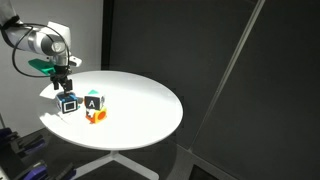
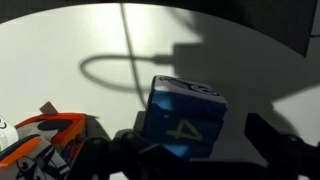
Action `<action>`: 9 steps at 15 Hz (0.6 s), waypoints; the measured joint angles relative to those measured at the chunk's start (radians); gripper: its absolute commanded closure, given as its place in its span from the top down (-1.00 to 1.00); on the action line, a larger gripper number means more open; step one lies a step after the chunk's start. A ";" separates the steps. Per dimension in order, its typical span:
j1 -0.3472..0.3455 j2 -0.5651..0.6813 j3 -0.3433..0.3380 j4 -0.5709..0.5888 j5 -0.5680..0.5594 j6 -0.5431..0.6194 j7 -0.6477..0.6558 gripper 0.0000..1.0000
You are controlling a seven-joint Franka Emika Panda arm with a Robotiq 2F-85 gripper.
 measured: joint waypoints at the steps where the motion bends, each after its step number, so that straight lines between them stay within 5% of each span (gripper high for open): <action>1: 0.001 0.002 -0.003 0.001 -0.004 0.000 0.000 1.00; 9: 0.020 0.039 -0.027 0.021 -0.035 0.000 0.010 1.00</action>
